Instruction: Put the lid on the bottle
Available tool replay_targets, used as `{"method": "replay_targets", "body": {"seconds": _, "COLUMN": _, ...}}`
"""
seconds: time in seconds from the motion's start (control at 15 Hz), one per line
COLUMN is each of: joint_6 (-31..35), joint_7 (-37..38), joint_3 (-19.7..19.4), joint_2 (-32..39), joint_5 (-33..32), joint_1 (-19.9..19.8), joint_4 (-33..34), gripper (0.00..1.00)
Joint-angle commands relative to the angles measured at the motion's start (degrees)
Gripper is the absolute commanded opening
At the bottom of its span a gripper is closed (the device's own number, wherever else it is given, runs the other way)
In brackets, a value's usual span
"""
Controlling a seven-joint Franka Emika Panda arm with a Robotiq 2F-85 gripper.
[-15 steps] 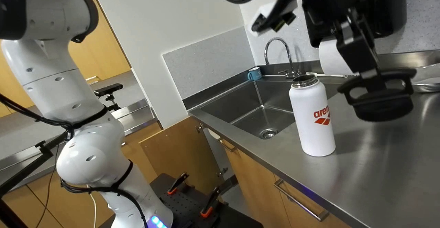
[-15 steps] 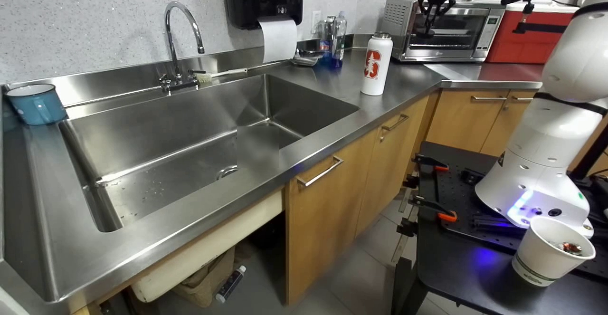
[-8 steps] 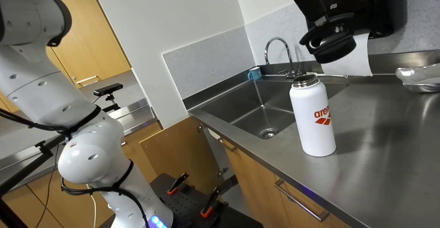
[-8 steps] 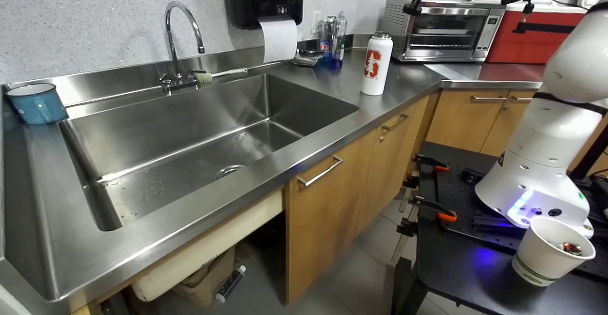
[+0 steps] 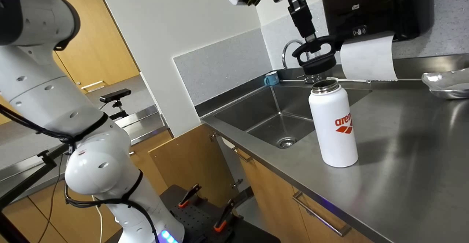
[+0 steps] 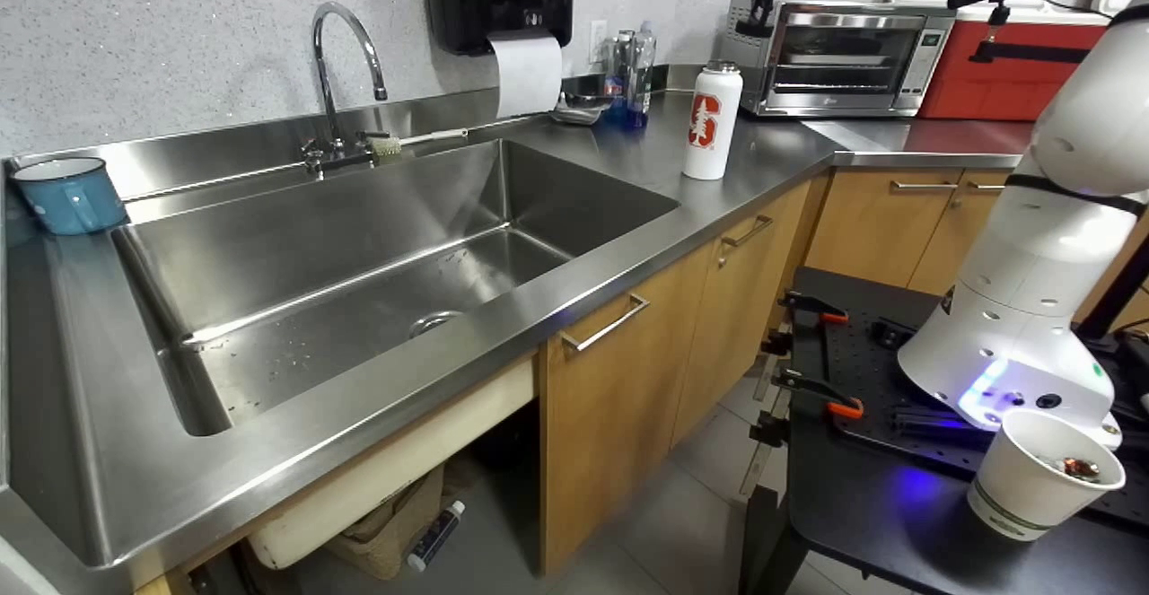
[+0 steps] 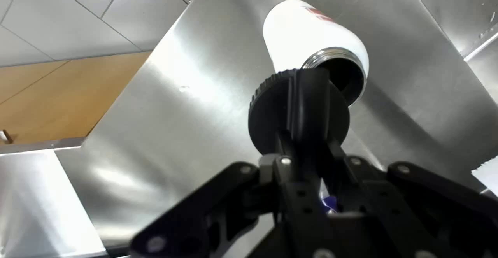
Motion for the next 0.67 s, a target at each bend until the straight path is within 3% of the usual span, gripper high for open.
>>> {"method": "replay_targets", "body": {"seconds": 0.0, "joint_6": -0.46, "joint_7": -2.08, "joint_3": -0.1, "joint_2": 2.1, "joint_5": 2.79, "joint_1": 1.07, "joint_4": 1.4, "gripper": 0.05}}
{"method": "replay_targets", "body": {"seconds": 0.6, "joint_6": 1.53, "joint_7": -2.81, "joint_3": -0.76, "joint_2": 5.8, "joint_5": 6.52, "joint_1": 1.06, "joint_4": 1.39, "gripper": 0.05}}
